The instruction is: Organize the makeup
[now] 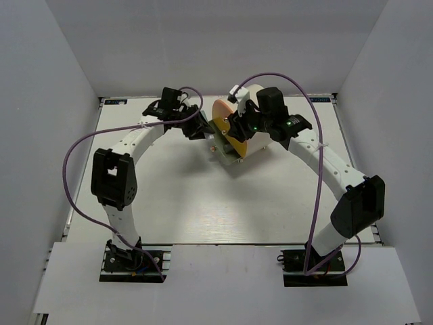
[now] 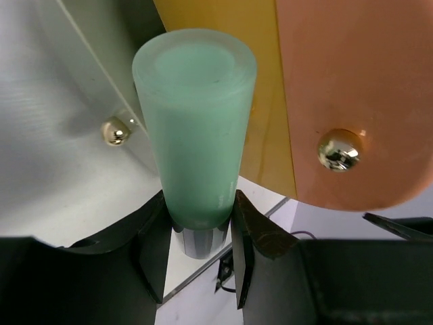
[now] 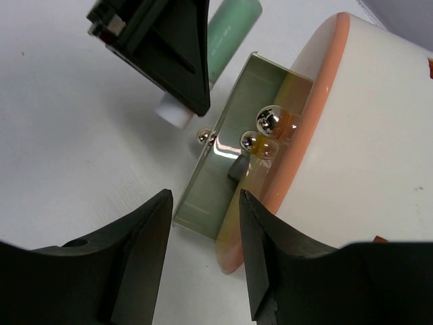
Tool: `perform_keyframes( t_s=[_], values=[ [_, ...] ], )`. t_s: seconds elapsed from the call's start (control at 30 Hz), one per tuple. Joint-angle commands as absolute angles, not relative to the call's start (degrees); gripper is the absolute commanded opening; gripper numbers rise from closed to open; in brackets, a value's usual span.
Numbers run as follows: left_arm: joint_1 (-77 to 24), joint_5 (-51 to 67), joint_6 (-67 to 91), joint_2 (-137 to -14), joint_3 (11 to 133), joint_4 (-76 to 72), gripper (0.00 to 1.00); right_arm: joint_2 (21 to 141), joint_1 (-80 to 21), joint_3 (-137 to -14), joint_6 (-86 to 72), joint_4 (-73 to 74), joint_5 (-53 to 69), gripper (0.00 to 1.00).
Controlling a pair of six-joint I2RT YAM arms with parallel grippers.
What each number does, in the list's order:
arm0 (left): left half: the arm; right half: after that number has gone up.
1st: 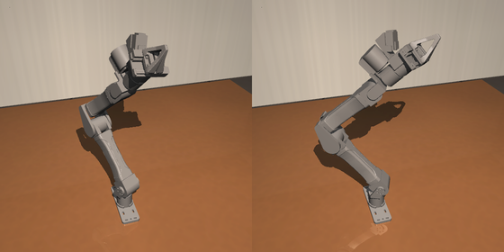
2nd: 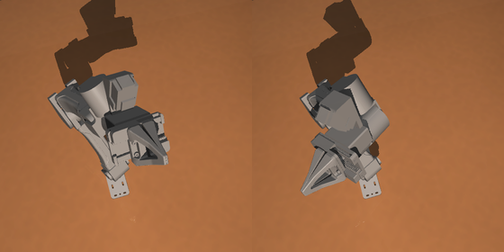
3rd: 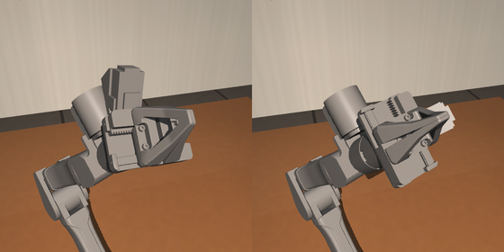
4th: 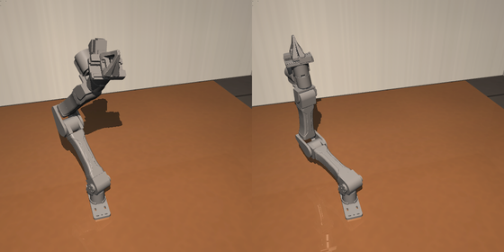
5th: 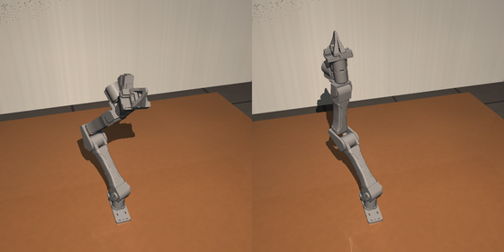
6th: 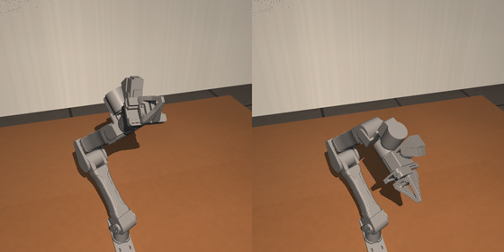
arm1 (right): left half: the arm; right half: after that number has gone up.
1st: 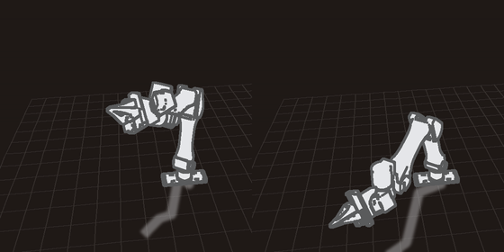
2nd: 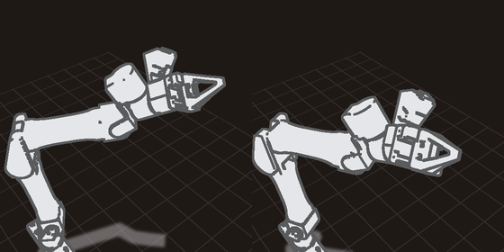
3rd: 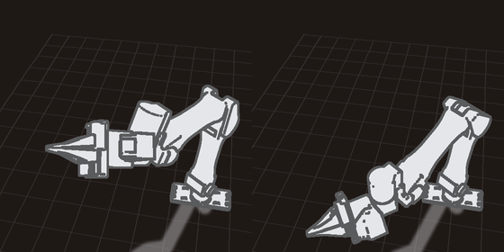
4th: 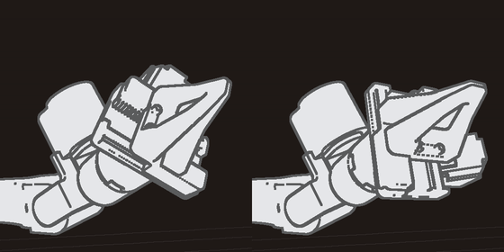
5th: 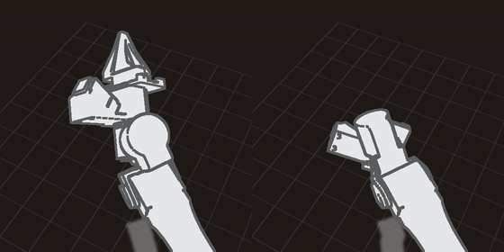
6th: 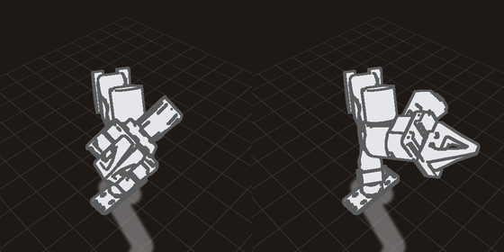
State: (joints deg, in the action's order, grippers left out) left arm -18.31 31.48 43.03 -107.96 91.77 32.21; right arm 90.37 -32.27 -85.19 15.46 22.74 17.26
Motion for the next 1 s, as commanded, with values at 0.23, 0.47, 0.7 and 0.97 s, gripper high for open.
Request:
perform_keyframes(
  t_s=[0.23, 0.47, 0.7, 0.97],
  values=[
    [-22.93, 33.58, 45.09, -112.76, 98.09, 28.65, 0.0, 87.54, -30.85, -85.87, 16.0, 22.41, 17.31, 0.51],
    [-24.08, 31.64, 44.91, -113.55, 98.17, 31.11, 0.21, 87.01, -30.32, -85.34, 16.08, 22.41, 17.58, 0.51],
    [-24.61, 31.02, 44.65, -114.52, 98.17, 32.6, 0.41, 87.19, -30.15, -85.69, 16.0, 22.5, 18.11, 0.51],
    [-24.61, 32.08, 44.21, -116.01, 98.09, 33.05, 0.58, 86.75, -30.06, -85.78, 16.08, 22.94, 18.98, 0.52]
  ],
)
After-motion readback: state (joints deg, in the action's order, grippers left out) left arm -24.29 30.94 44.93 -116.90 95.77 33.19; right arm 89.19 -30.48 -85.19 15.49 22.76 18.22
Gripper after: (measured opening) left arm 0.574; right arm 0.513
